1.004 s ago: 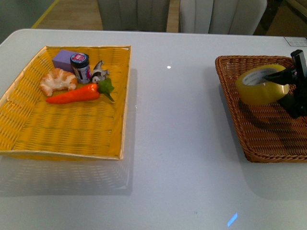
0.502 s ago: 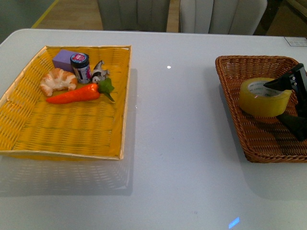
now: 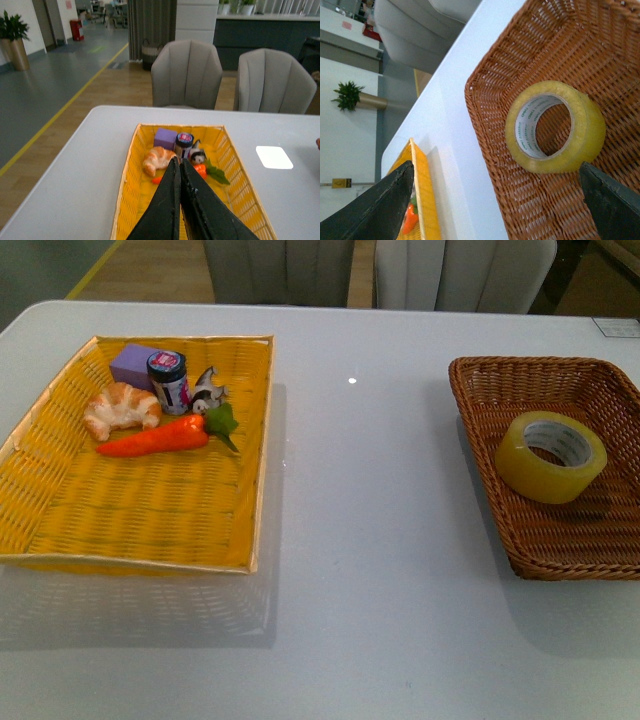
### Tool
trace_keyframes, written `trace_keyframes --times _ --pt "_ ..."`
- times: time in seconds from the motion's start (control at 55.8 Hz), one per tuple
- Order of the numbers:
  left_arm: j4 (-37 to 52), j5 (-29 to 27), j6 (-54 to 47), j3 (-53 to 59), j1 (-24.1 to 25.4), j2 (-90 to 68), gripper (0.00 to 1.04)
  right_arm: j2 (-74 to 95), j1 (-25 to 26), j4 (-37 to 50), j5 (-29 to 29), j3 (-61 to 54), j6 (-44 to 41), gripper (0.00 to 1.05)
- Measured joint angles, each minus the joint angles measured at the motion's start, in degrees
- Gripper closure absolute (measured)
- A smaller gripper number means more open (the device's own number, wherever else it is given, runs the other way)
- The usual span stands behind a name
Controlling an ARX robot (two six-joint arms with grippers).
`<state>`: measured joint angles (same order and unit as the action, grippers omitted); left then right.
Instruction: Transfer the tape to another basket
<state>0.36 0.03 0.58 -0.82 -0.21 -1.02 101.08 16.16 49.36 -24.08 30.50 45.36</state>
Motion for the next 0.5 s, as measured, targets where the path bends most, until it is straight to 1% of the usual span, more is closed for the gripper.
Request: trace_keyframes --times 0.143,0.161,0.179,0.215,0.233,0.251,0.323,0.341,0.377,0.413,0.448,0.466,0.484,0.502 --pt "-0.4 0.0 0.0 0.0 0.0 0.1 1.03 -13.8 0.8 -3.3 -1.3 -7.6 -1.7 0.09" --pt "-0.4 0.0 0.0 0.0 0.0 0.1 1.03 -15.6 0.7 -1.8 0.4 -9.3 -4.4 0.11" --pt "-0.4 0.0 0.0 0.0 0.0 0.1 1.03 -17.4 0.3 2.2 2.9 -11.6 -7.2 0.15" --pt "-0.4 0.0 0.0 0.0 0.0 0.1 1.03 -20.9 -0.4 10.6 7.9 -16.0 -16.8 0.25" --pt "-0.4 0.0 0.0 0.0 0.0 0.1 1.03 -22.9 -0.9 13.3 9.2 -17.8 -23.1 0.30" --pt "-0.4 0.0 0.0 0.0 0.0 0.1 1.03 -24.0 -1.2 13.9 9.8 -18.5 -24.8 0.33" --pt "-0.4 0.0 0.0 0.0 0.0 0.1 1.03 -28.2 -2.9 13.6 11.2 -20.7 -34.5 0.45" --pt "-0.4 0.0 0.0 0.0 0.0 0.1 1.03 -29.4 -3.5 13.0 11.8 -21.4 -37.0 0.49" --pt "-0.4 0.0 0.0 0.0 0.0 0.1 1.03 -30.5 -4.0 12.3 12.4 -22.1 -38.7 0.54" --pt "-0.4 0.0 0.0 0.0 0.0 0.1 1.03 -32.7 -5.0 10.8 13.2 -23.5 -41.0 0.63" --pt "-0.4 0.0 0.0 0.0 0.0 0.1 1.03 -35.7 -6.1 9.0 14.3 -24.7 -42.6 0.74" --pt "-0.4 0.0 0.0 0.0 0.0 0.1 1.03 -35.9 -6.2 8.9 14.4 -24.8 -42.8 0.75" --pt "-0.4 0.0 0.0 0.0 0.0 0.1 1.03 -37.6 -6.7 7.8 15.0 -25.4 -43.4 0.81" --pt "-0.4 0.0 0.0 0.0 0.0 0.1 1.03 -38.4 -7.0 7.3 15.3 -25.6 -43.5 0.84"
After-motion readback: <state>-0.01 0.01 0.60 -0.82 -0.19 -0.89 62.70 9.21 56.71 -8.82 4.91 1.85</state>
